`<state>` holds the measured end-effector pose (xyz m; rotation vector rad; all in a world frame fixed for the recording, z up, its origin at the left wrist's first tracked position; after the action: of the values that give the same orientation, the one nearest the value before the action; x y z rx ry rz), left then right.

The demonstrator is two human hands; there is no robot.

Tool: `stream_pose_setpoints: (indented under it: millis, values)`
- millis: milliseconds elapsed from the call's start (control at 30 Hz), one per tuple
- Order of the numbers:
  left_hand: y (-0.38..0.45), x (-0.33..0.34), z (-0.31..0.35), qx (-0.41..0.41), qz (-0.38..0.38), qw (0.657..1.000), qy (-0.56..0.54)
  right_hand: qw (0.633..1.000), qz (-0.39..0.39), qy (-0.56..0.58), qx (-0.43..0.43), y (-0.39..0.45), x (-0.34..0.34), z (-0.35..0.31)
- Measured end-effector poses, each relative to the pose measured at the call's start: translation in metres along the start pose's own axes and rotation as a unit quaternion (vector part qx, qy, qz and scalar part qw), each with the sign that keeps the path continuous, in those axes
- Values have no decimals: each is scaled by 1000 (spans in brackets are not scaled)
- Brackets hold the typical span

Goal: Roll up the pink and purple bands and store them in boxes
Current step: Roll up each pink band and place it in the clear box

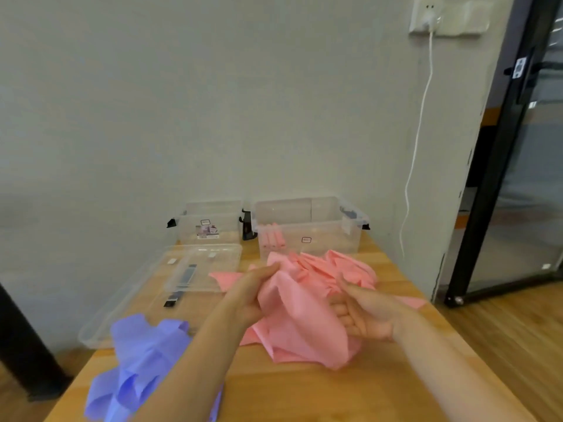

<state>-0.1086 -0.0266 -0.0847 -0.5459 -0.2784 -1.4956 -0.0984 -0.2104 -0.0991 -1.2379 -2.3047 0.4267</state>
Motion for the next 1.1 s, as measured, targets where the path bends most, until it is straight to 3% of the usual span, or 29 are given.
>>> stream_pose_setpoints:
  millis: [67, 167, 267, 333, 433, 500, 733, 767, 833, 933, 1000, 1100]
  values:
    - [-12, -7, -24, 2, -7, 1000, -25, 997, 6, 52, 59, 17, -2, 32]
    - [-30, -14, -49, -11, -34, 996, -81, 993, 12, 94, 73, 34, -2, 44]
    - [-44, -22, -58, -5, -51, 993, -105, 990, 7, 122, 69, 37, 7, 42]
    - [-48, -28, -61, -23, -54, 994, -95, 992, 30, 124, 18, 37, 9, 40]
    - [-39, -40, -56, -40, -3, 999, -15, 982, 98, 60, -151, 27, 9, 32]
    - [-24, -44, -52, -49, 24, 998, 31, 971, 87, 15, -221, 14, 13, 33]
    - [27, -19, -39, -31, 32, 975, 220, 945, 55, -214, -243, -2, 17, 38]
    - [32, -16, -35, -20, 37, 972, 232, 953, 65, -186, -231, 2, 12, 38]
    - [39, -6, -26, 11, 20, 974, 223, 988, 64, 5, -141, 18, -4, 40]
    - [41, 18, -9, 48, -20, 987, 149, 980, -18, 198, -3, 43, -6, 30]
    - [45, 27, 3, 59, -18, 992, 113, 967, -46, 252, -3, 51, -2, 7]
    - [47, 23, 15, 77, 21, 992, 102, 966, -6, 250, -67, 56, 0, -34]
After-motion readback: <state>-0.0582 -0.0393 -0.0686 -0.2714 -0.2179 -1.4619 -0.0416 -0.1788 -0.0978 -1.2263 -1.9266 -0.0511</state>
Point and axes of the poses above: each hand's wrist, its own y-axis towards the middle knuckle, its own x-axis out of the palm, z = x × y, the point moved 4 cm from there along y, towards the middle knuckle, and after that the axes turned 7 degrees about x, right-handed, at the moved point
